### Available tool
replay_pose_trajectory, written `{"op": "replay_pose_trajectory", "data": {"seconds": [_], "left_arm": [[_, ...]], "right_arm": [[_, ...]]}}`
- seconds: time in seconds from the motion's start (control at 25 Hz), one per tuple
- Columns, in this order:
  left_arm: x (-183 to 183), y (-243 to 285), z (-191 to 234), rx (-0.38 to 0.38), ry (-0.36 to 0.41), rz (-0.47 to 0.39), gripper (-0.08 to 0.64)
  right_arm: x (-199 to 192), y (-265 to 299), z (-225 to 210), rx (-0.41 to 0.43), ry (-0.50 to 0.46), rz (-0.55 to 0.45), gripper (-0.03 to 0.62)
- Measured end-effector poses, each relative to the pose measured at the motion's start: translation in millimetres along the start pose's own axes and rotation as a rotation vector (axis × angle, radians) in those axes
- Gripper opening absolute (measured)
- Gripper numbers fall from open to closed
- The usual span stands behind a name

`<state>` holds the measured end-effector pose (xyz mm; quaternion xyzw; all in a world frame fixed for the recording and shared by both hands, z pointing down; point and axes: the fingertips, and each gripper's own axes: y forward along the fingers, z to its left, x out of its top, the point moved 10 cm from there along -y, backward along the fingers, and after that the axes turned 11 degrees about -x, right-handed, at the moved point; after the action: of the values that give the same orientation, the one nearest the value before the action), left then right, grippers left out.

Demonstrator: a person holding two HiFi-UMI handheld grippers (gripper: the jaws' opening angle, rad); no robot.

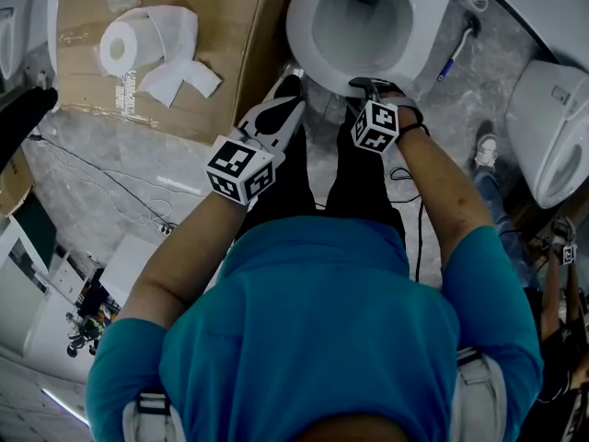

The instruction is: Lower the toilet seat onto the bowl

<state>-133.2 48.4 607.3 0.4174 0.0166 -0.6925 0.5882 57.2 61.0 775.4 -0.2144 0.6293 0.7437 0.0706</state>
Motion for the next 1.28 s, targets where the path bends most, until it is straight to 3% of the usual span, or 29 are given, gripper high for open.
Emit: {"op": "replay_pose_trajectory", "data": {"seconds": [1.28], "left_arm": [[-8, 3, 8, -0.013, -0.011, 0.0, 0.005]], "right_arm": [[-16, 50, 3, 0.046, 0.029, 0.075, 0.121]]}}
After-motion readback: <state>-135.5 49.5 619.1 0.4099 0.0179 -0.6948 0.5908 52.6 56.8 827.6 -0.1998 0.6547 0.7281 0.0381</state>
